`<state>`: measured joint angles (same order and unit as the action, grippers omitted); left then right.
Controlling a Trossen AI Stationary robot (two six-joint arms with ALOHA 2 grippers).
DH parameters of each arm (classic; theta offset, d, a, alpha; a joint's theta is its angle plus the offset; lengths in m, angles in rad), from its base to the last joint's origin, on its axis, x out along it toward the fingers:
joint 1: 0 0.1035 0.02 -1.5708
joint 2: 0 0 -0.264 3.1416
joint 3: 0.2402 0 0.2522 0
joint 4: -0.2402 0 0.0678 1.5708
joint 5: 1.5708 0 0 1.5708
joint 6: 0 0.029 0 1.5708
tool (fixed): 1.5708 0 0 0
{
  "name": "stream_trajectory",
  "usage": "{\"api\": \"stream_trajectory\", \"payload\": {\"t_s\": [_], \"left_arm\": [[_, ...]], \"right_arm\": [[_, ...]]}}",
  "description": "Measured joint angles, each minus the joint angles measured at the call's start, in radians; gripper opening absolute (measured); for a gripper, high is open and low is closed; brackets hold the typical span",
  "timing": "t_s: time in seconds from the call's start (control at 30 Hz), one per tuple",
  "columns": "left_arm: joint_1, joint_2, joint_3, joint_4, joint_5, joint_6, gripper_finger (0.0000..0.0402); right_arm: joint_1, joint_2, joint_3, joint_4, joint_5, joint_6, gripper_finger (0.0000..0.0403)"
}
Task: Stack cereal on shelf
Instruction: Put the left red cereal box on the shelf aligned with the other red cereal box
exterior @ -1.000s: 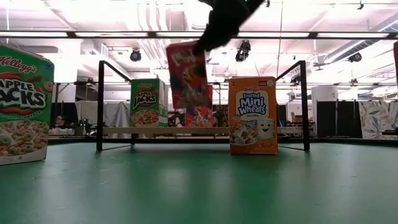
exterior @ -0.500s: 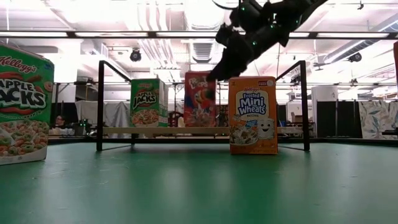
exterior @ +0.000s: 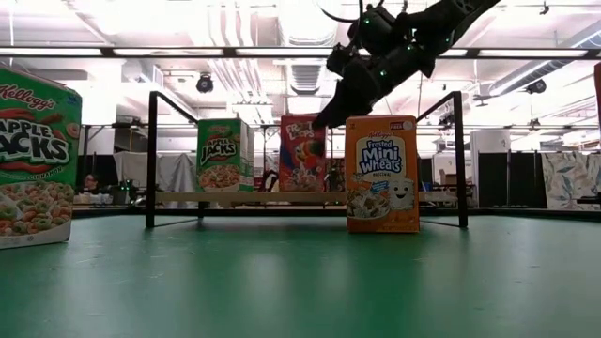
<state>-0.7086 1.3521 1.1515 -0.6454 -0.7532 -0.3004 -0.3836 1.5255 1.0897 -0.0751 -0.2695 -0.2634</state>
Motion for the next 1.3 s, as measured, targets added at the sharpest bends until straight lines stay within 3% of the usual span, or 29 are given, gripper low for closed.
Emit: {"api": "stream_trajectory", "payload": {"t_s": [1.3], "left_arm": [[0.000,0.000,0.000,0.002,0.000,-0.049,0.0210]], "right_arm": [[0.008,0.040,0.020,0.010,0.001,0.049,0.0169]]}}
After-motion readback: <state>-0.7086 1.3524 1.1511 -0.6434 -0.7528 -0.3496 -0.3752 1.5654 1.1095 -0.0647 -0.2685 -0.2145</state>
